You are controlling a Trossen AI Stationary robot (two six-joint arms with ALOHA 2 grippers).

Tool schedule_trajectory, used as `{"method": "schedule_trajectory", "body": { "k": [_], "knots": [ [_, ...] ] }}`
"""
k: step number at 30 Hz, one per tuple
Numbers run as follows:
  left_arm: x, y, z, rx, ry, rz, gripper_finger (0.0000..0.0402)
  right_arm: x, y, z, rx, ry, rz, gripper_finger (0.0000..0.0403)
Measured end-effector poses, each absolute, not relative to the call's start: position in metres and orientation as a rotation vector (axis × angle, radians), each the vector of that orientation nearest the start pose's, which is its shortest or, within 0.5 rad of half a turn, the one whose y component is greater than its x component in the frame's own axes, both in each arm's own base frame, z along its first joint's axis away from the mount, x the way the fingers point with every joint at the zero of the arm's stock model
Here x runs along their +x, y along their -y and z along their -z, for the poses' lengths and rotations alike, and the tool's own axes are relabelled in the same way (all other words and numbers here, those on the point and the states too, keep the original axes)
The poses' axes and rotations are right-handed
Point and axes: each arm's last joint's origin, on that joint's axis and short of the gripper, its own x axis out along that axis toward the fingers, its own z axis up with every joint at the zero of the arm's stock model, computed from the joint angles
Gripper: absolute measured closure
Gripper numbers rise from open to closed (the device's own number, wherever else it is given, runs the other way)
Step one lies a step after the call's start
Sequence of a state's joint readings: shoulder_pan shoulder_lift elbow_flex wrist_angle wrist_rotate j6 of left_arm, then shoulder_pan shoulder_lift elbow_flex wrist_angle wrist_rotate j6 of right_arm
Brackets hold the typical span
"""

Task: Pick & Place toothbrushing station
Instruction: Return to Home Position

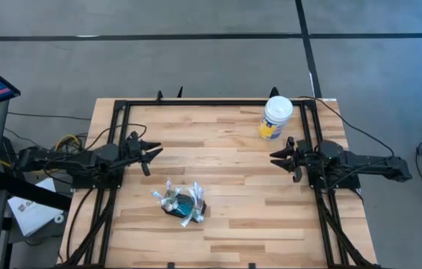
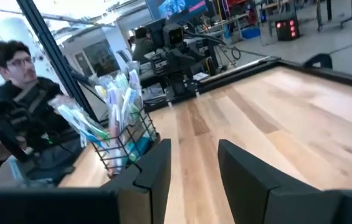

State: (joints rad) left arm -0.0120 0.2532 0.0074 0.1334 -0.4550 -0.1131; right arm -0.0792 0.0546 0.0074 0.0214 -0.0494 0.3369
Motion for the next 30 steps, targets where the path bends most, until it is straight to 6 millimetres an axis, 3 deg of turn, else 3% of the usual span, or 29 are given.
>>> {"method": "schedule_trajectory", "body": {
  "k": [30],
  "knots": [
    [0.1124, -0.0114, -0.1546, -0.074, -0.118, -0.449, 0.0298, 0.1005, 0.0065, -0.1631, 0.378, -0.022, 0.034, 0.0278]
  ]
}}
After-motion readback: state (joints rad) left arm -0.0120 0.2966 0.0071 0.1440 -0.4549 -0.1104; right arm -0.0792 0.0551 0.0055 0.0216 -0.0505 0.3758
